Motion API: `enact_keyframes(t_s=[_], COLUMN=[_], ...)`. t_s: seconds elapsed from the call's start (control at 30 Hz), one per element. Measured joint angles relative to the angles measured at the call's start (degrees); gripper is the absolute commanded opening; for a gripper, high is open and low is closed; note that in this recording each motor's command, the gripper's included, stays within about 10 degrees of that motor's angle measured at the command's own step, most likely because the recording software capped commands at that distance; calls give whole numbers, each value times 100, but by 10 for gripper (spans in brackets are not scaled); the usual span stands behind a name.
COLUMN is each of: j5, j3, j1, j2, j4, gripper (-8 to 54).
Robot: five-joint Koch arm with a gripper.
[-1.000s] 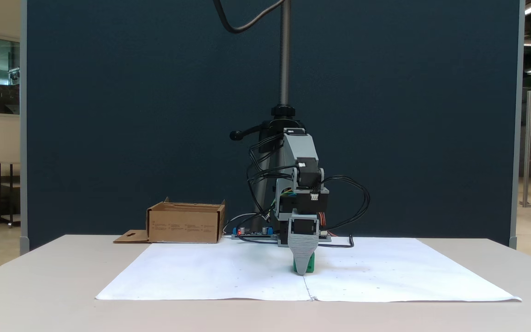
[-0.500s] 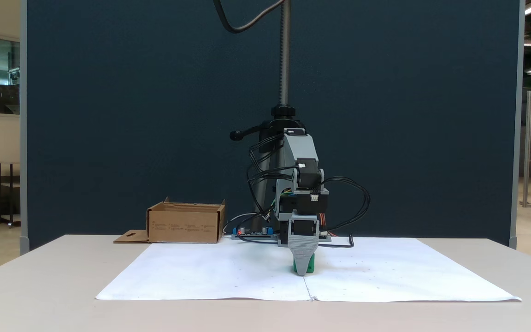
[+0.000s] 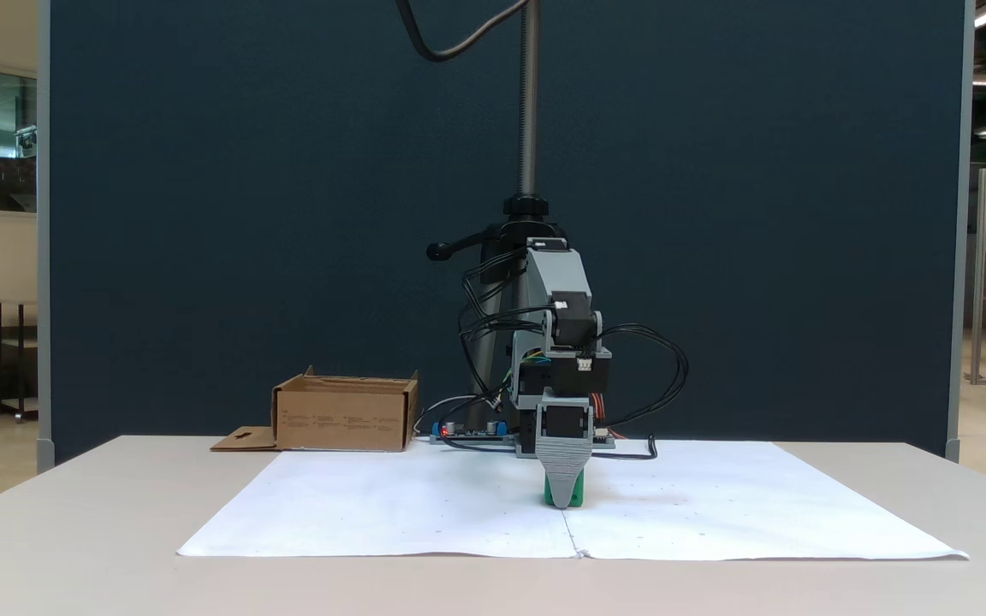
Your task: Grasp a green dice and put it in the bin.
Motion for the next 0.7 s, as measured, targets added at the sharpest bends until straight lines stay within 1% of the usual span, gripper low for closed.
enact_keyframes(t_s=[0.07,0.17,0.3,0.33,0.43,0.5,0.57,0.63,0.7], j5=[0,0,0,0,0,-9,-18,-53,-114], j3=[0,9,9,18,18,-158,-466,-826,-1011], j1=[88,439,1107,1485,1995,2637,3059,4043,4403], j2=[35,466,1582,2039,2514,3032,3085,3085,3085], j4=[18,18,9,-26,-44,-44,-44,-97,-193], gripper=[120,120,120,120,120,120,120,120,120])
